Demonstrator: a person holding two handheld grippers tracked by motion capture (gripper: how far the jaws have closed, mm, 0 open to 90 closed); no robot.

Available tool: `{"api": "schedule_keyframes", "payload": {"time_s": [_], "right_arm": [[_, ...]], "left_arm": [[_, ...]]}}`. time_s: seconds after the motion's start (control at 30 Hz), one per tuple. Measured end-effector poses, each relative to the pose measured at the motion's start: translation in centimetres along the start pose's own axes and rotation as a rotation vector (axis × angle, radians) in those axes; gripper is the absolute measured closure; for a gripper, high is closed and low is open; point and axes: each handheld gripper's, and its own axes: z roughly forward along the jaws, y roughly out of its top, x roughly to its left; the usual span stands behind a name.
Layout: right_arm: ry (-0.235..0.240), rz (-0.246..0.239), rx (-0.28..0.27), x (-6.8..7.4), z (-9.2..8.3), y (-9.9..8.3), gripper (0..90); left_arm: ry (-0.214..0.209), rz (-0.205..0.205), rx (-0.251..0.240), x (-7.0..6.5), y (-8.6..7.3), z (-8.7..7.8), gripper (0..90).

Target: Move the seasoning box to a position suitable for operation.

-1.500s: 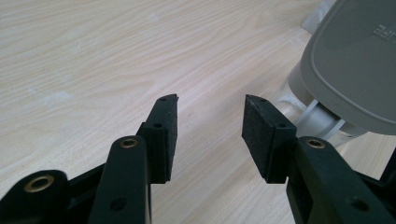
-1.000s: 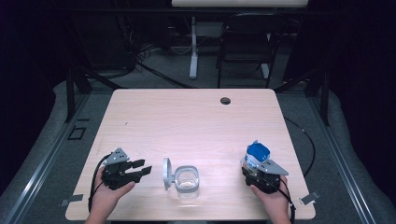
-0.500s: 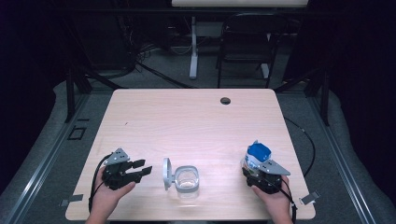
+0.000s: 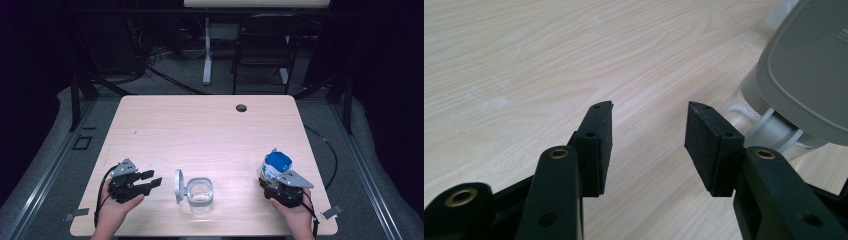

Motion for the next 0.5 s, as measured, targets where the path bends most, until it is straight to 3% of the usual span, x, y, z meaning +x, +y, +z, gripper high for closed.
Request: {"api": "schedule_keyframes", "payload": {"time_s": [0.5], "right_arm": [[0.076,-0.079,-0.022,2.3,0.1,1.8,38.8]], "left_arm": [[0.03,-0.022,-0.013,0.7,-0.3,-0.5,51.3]]}}
